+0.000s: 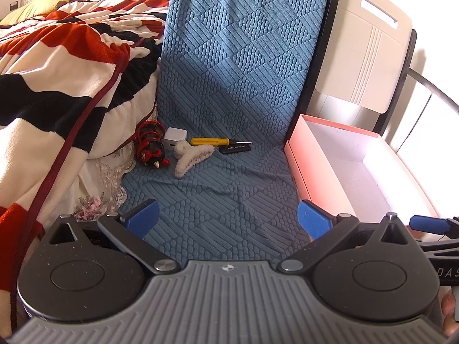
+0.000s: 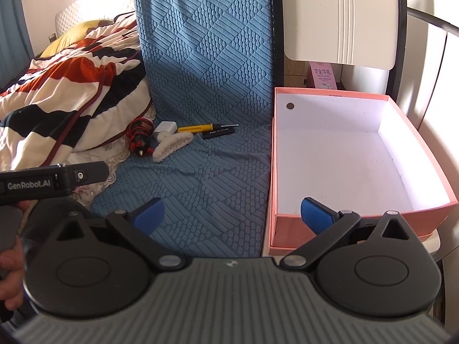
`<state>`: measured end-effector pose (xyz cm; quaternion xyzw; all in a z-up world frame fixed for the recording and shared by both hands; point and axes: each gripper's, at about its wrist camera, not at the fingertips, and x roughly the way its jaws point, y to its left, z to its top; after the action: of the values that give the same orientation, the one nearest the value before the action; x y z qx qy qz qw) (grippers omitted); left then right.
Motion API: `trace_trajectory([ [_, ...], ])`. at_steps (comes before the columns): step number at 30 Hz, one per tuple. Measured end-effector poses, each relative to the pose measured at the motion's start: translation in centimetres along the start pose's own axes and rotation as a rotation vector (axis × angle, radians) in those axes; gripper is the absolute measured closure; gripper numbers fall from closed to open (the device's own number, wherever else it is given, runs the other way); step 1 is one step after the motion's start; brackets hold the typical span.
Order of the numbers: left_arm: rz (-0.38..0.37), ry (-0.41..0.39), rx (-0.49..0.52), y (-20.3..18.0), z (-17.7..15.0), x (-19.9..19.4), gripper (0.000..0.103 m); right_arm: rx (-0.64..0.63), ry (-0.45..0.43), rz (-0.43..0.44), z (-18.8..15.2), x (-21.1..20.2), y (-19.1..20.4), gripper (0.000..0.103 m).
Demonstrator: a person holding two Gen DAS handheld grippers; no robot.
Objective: Organize rigid objects
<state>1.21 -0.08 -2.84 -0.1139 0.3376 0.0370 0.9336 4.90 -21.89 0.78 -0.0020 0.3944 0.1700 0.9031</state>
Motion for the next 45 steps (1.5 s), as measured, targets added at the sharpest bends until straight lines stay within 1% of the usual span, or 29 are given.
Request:
trace_trajectory([
  [5, 0.004, 0.005, 0.007, 0.2, -0.1, 0.3, 0.000, 0.007, 0.015, 0.000, -0.3, 0.5, -0.2, 0.000],
  [11, 0.009, 0.003, 0.008, 0.4, -0.1, 0.4, 0.000, 0.021, 0.009, 0.014, -0.2, 0.4, -0.2, 0.000],
  [16, 0.025, 0.022, 0.011, 0.6, -0.1, 1.4, 0.000, 0.030, 0.017, 0.022, -0.3, 1.2, -0.3, 0.000],
  [21, 0.039, 0.018, 0.017, 0.9, 0.7, 2.5, 0.000, 0.037, 0.028, 0.042, -0.3, 2.8, -0.1, 0.000],
  [26, 0.057, 0.018, 0.009, 1.7, 1.4, 4.5, 0.000, 0.033, 0.046, 0.062, 0.2, 4.7, 0.3, 0.000],
  [28, 0.069, 0.028, 0.021, 1.9, 1.8, 5.3, 0.000, 0.033, 0.041, 0.075, 0.4, 5.4, 0.5, 0.000],
  [30, 0.095, 0.020, 0.023, 2.2, 2.2, 5.8, 0.000, 0.025, 0.024, 0.081, 0.6, 6.0, 0.7, 0.000],
  [32, 0.090, 0.010, 0.021, 2.5, 2.7, 6.1, 0.000, 0.017, 0.024, 0.066, 0.9, 6.8, 0.9, 0.000],
  [37, 0.084, 0.021, -0.005, 3.4, 3.4, 7.7, 0.000, 0.008, 0.011, 0.085, 1.9, 8.4, 1.0, 0.000],
  [40, 0.080, 0.027, -0.015, 3.8, 3.8, 8.8, 0.000, -0.002, 0.014, 0.062, 2.3, 9.7, 1.2, 0.000],
  [43, 0.083, 0.029, -0.044, 4.4, 4.2, 10.1, 0.000, -0.021, 0.020, 0.073, 2.5, 11.0, 1.4, 0.000],
  [45, 0.080, 0.041, -0.056, 4.8, 4.5, 11.3, 0.000, -0.006, 0.021, 0.090, 2.7, 11.8, 1.2, 0.000],
])
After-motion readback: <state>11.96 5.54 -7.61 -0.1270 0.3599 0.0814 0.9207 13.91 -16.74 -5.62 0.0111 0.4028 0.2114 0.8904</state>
